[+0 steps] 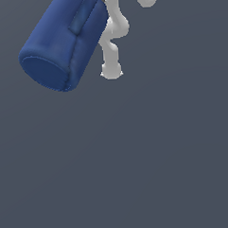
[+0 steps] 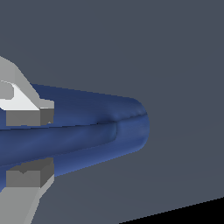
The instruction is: Pick up the object and move it to a goal position.
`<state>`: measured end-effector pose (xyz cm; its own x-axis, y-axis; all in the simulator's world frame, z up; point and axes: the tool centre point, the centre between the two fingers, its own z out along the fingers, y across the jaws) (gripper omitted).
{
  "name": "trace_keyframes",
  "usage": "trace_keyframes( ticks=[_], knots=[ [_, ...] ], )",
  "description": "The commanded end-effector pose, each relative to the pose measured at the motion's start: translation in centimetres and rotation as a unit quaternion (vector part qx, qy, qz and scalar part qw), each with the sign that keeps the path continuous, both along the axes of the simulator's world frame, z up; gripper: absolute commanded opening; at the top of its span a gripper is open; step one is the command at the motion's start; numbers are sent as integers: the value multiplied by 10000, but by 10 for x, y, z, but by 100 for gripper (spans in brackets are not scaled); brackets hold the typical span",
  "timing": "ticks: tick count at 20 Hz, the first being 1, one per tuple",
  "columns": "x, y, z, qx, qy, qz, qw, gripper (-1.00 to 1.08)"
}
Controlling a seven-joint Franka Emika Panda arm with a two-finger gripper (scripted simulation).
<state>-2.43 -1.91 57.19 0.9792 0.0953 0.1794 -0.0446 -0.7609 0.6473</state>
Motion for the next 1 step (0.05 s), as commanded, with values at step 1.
trace_keyframes(
  ticks=[1],
  knots=[
    [-2,1,1,0,-14,-2,10000,-100]
  ],
)
